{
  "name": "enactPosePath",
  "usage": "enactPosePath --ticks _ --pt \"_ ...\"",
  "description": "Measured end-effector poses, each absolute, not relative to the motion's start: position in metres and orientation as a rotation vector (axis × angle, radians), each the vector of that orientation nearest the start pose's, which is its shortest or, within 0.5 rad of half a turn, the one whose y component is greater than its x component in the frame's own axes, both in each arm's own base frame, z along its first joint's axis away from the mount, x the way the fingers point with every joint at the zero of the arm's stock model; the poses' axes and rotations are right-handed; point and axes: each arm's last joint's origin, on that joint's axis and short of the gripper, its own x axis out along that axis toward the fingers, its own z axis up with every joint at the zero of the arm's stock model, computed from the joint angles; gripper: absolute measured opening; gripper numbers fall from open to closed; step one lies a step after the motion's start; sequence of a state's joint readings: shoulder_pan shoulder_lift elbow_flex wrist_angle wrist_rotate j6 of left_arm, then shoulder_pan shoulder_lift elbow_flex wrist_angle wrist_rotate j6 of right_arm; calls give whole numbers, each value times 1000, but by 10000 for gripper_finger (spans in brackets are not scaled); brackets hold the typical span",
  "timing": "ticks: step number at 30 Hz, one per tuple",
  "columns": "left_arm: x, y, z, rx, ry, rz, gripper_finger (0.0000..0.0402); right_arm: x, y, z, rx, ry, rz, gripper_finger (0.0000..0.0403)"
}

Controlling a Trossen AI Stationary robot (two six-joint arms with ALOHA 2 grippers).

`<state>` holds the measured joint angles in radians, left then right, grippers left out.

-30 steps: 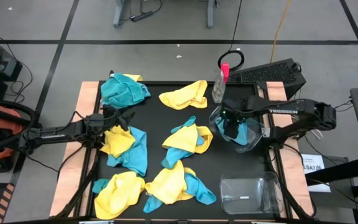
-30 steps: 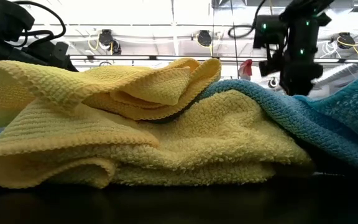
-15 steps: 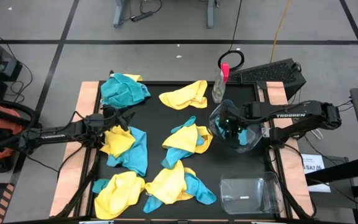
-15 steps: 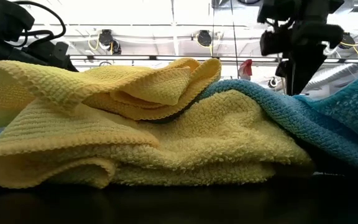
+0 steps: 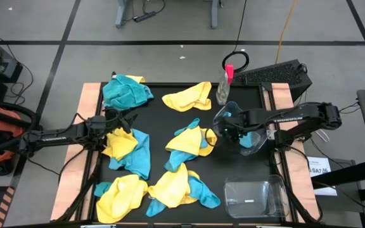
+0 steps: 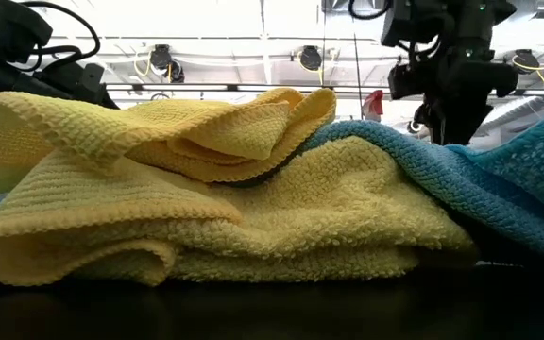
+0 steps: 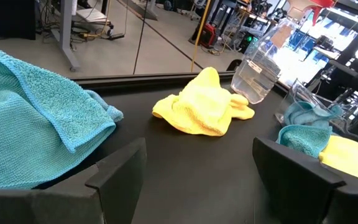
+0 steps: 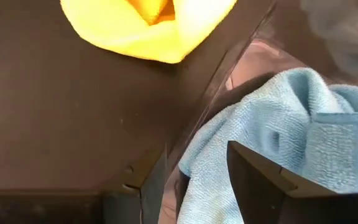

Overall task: Sort microfiber towel by color & place in baskets
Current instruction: Adjust the top transparent bin

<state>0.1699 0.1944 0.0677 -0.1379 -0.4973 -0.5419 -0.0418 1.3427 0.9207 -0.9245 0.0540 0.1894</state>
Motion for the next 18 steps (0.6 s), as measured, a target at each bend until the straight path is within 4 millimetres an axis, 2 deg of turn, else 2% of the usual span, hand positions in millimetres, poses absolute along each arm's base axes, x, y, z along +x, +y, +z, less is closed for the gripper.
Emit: enactPosePath --ticks 11,14,18 --pt "98 31 159 -475 79 717 299 242 -1 194 86 1470 -108 155" --pt "98 31 159 -475 79 717 299 243 2 191 61 1490 -88 130" --pt "98 31 159 -475 78 717 299 243 4 190 44 1497 -76 75"
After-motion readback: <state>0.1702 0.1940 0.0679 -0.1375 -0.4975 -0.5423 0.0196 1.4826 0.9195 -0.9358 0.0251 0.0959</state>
